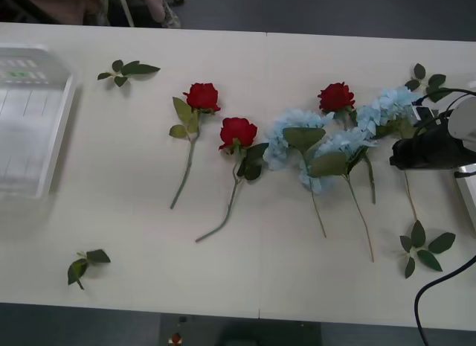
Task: Put the red flowers into the right box and the blue flowers into the left box
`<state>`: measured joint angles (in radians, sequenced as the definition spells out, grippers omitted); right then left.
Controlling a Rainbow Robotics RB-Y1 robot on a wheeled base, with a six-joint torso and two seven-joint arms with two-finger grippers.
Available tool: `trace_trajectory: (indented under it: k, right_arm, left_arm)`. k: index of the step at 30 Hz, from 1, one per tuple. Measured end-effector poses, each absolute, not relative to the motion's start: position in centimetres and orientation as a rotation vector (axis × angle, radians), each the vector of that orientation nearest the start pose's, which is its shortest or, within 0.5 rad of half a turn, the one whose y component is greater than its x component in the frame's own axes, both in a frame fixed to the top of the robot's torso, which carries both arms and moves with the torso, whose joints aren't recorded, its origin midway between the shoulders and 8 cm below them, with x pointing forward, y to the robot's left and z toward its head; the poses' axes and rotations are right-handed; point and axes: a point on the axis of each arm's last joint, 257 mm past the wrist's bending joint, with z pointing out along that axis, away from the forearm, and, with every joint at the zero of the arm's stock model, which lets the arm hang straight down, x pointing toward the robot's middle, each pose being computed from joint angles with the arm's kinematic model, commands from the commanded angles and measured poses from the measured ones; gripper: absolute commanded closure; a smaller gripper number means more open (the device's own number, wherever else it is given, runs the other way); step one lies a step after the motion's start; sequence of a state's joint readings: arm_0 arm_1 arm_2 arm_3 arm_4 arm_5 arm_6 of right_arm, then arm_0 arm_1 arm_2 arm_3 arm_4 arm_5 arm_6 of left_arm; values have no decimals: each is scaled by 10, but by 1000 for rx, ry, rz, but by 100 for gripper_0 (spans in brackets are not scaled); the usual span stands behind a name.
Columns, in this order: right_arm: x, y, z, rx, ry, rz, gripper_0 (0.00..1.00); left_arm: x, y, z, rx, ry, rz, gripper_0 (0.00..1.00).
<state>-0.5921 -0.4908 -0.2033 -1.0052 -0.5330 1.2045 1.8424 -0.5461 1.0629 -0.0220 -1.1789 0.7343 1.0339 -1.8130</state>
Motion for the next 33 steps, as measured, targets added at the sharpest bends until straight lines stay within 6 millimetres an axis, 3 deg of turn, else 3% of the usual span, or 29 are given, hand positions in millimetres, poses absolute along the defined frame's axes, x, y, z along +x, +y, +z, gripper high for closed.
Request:
trace_trajectory:
  k: [1,5,10,14,19,22,25,28,33]
  right_arm:
    - [554,-382,-321,-38,2621,89,100]
    - [554,-382,-321,-37,2618,89,100]
    - [558,-380,-318,-33,2599,101,100]
    - [563,-366,-306,-42,2573,169,100]
    - [567,-344,-259,-100,2497,317,100]
    - [559,-327,-219,-250,2419,441,100]
    - [551,-313,-176,-399,2292,535,100]
    - [539,-284,-140,-481,2174,699,100]
    - [520,-229,-99,-647,1973,914,100]
  left_arm:
    - [556,589,-122,147,2329,507,10]
    - [559,577,-125,142,2331,443,0]
    - [561,559,-127,140,2332,350,0]
    - [554,530,-117,208,2370,305,0]
    - [553,488,-71,309,2302,276,0]
    - [555,449,-62,311,2273,210,0]
    - [563,411,-69,234,2250,141,0]
    - [575,378,-84,247,2216,172,0]
    - [592,311,-127,308,2163,207,0]
